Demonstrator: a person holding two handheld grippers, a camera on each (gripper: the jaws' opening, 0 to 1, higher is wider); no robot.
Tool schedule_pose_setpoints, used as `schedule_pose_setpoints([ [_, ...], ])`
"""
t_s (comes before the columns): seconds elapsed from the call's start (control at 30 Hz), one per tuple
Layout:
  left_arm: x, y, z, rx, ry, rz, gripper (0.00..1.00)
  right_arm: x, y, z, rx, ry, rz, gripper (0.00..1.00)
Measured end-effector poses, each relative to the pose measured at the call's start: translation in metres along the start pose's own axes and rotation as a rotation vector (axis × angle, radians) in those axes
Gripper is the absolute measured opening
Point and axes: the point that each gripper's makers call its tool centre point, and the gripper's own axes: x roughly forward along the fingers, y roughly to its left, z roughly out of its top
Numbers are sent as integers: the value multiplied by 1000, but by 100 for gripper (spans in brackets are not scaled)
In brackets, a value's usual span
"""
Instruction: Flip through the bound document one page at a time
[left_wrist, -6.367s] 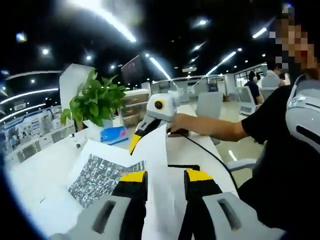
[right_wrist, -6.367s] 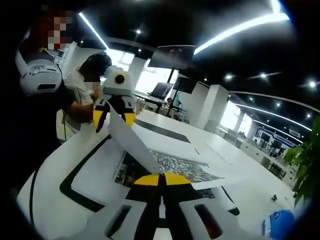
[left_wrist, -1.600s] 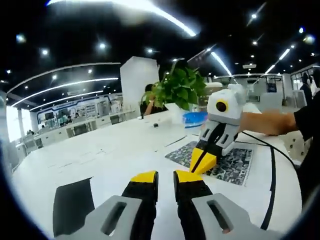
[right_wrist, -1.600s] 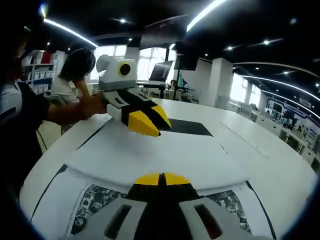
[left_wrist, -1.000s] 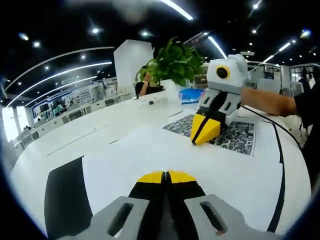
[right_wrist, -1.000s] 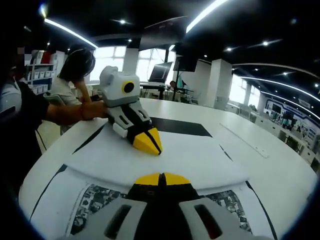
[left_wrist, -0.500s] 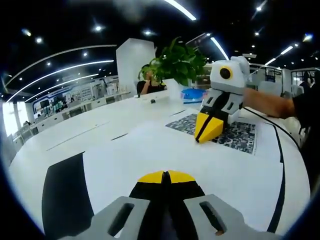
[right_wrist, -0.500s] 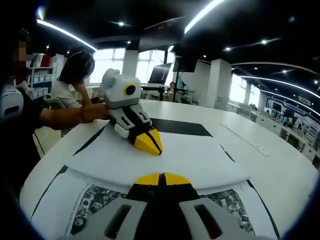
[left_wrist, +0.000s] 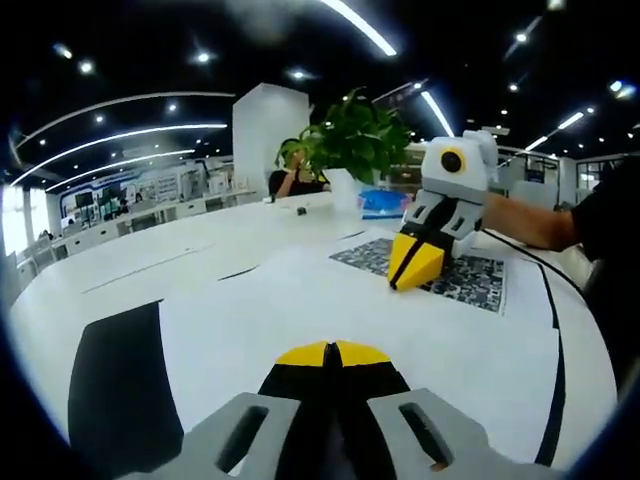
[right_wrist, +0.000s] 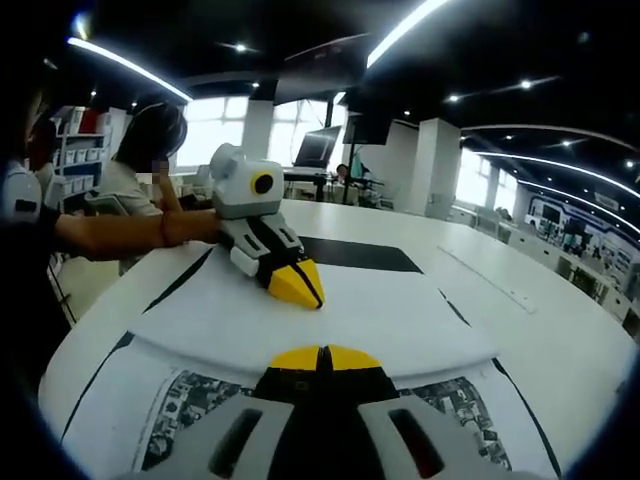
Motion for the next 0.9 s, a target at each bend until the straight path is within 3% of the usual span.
schedule_pose_setpoints([
  [0.9,1,-3,0,-14,1,15,3,-1,-5,-2,-9,19,-61,3],
])
